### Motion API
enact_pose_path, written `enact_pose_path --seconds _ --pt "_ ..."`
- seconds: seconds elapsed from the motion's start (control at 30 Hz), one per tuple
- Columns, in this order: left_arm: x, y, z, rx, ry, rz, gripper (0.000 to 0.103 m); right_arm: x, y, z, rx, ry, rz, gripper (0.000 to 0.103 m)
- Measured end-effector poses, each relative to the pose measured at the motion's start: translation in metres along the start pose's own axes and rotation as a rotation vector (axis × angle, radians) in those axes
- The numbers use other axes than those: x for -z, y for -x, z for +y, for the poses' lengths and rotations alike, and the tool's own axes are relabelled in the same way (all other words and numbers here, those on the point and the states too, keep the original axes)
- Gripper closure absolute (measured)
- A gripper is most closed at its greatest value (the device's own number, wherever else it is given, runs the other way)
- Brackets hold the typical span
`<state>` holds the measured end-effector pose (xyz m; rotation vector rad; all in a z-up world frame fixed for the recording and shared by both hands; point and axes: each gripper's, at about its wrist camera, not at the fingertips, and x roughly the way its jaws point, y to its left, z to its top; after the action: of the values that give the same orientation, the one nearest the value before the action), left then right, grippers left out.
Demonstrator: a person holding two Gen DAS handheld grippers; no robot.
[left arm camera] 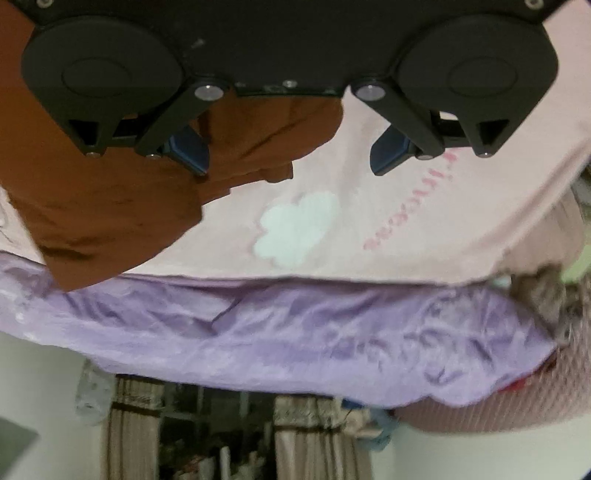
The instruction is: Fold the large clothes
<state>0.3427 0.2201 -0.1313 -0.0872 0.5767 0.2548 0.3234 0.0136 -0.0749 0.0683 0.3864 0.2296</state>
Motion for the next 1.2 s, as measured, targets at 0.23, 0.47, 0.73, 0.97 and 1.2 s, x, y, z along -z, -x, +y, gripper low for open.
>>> enact_pose_path --seconds 0.23,0.47,0.73,0.97,1.2 --pt "0.039 0.016 -0.028 -0.013 -0.179 0.055 0.005 0.041 -0.015 -0.008 -0.028 -0.047 0.118 0.044" --pt "0.061 -0.004 -0.005 0.050 -0.056 0.067 0.003 0.062 -0.027 -0.023 -0.048 -0.154 0.087 0.032" --pt "0.035 0.057 -0.007 0.016 -0.061 -0.022 0.007 0.028 0.015 -0.017 -0.062 -0.136 0.098 0.051" --pt "0.031 0.108 -0.020 0.124 -0.120 -0.060 0.006 0.024 0.039 0.004 -0.097 -0.054 0.128 0.065" --pt "0.082 0.057 -0.039 0.079 -0.173 0.106 0.000 0.060 0.006 0.024 -0.078 0.020 0.230 0.068"
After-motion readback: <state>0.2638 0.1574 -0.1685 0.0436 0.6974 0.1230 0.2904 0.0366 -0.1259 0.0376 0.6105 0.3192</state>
